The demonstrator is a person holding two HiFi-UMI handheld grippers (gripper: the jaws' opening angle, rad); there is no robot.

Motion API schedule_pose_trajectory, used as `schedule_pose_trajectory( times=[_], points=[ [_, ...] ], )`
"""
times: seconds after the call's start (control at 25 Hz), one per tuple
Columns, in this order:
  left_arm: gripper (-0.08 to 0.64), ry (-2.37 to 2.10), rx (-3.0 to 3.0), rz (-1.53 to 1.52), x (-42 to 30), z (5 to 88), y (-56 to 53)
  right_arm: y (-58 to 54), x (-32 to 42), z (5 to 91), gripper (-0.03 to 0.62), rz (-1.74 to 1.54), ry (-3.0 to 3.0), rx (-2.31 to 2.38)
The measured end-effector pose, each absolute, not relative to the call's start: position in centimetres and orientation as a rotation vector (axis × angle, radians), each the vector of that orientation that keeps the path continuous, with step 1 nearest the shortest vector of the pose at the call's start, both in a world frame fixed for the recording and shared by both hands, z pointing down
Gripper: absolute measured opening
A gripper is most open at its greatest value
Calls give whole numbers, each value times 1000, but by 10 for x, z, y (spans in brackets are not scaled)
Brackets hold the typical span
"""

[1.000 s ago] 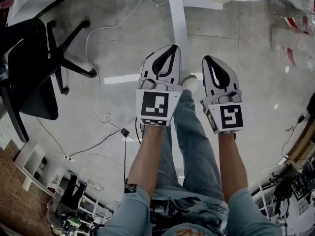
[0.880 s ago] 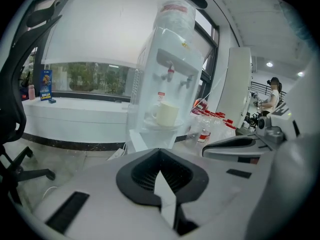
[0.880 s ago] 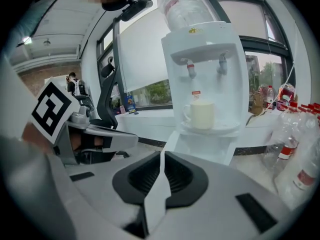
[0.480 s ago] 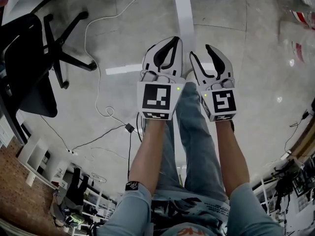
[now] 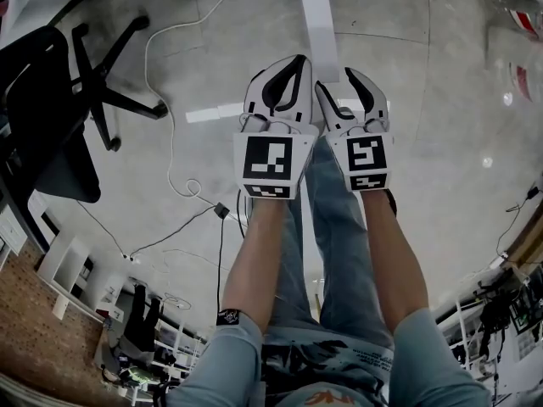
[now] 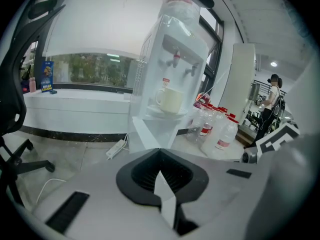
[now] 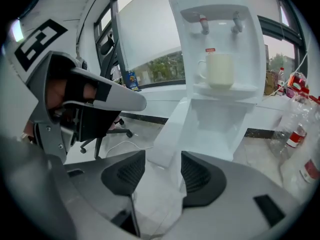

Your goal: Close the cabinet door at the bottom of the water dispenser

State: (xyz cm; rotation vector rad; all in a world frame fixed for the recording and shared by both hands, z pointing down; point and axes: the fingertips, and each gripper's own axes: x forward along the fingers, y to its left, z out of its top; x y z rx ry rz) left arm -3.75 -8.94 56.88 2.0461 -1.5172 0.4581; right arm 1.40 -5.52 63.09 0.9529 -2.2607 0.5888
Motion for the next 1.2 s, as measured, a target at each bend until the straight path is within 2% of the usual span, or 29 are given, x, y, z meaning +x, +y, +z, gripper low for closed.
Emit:
schedule_pose_trajectory(
  times=[0.6, 1.2],
  points=[
    [20, -1506, 2028, 533, -40, 583, -88, -54, 12, 654, 216, 612, -2182, 946],
    [20, -1438, 2066, 599, -14, 590, -93, -67, 51, 654, 196, 635, -2143, 1054]
  ],
)
